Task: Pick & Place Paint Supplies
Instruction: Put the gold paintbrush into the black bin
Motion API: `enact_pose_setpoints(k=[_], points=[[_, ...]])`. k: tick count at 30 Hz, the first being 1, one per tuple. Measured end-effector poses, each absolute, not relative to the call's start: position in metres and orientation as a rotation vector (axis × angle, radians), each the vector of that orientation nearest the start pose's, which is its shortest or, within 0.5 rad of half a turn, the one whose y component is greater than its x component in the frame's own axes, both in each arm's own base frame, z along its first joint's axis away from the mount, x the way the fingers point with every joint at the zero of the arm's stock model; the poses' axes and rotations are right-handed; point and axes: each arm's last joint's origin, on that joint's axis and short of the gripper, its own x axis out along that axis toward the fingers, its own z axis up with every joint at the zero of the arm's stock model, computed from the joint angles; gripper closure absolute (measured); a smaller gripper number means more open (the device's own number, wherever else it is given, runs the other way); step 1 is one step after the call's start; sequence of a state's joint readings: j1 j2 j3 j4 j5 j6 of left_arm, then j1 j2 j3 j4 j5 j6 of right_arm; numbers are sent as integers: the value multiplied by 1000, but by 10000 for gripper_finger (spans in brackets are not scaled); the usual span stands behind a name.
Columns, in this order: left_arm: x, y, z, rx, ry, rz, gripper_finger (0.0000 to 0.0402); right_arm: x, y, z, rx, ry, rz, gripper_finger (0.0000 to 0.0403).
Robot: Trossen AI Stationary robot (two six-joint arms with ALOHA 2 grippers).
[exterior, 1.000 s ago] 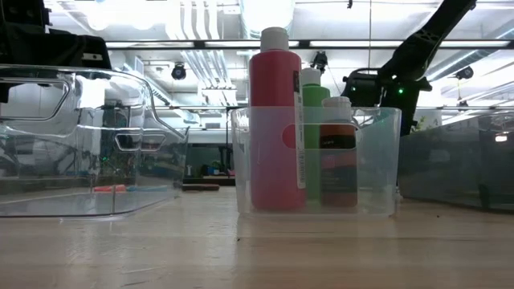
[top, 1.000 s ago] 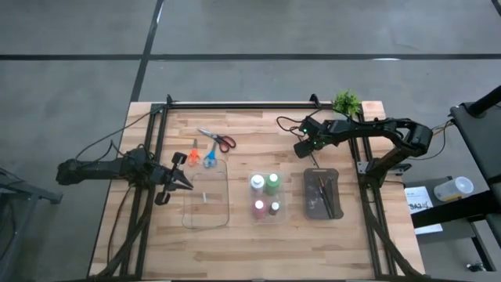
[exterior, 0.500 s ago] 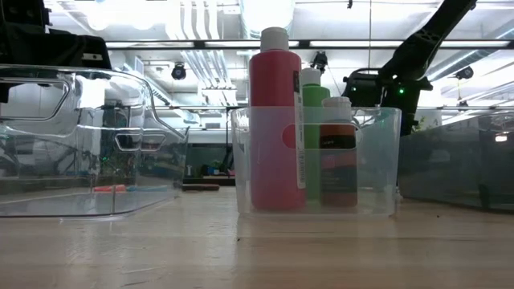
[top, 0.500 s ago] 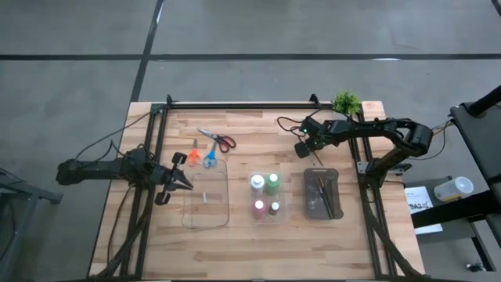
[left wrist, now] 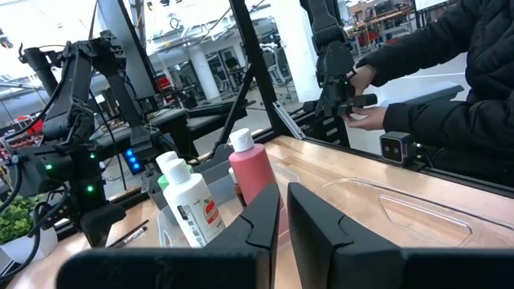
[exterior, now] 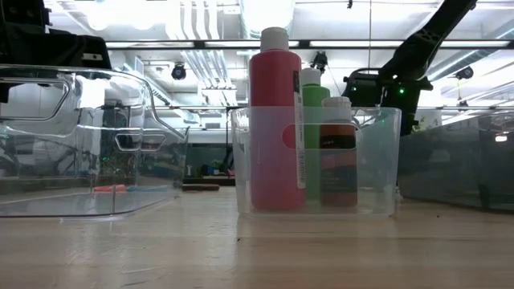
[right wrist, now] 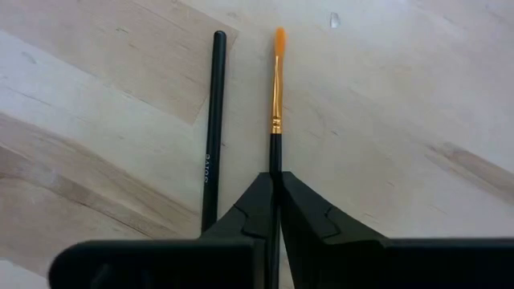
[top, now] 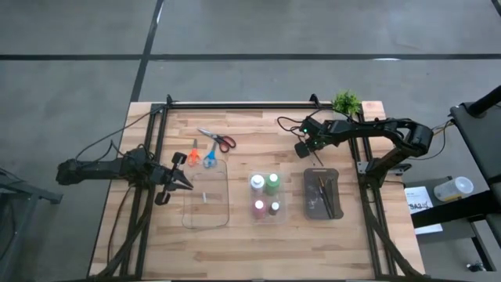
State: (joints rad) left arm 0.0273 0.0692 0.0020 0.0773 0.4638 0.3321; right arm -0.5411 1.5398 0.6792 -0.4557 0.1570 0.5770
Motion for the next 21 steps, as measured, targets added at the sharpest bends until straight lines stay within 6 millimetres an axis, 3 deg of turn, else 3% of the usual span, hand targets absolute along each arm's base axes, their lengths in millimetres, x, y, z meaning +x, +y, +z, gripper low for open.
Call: enact_pose_setpoints(k=[9, 21], points=[[99, -10, 166, 329, -82, -431, 366, 203, -127, 137, 732, 1104, -955, 390], [99, -10, 166, 329, -82, -431, 366, 207, -129, 173, 734, 1026, -933, 390]])
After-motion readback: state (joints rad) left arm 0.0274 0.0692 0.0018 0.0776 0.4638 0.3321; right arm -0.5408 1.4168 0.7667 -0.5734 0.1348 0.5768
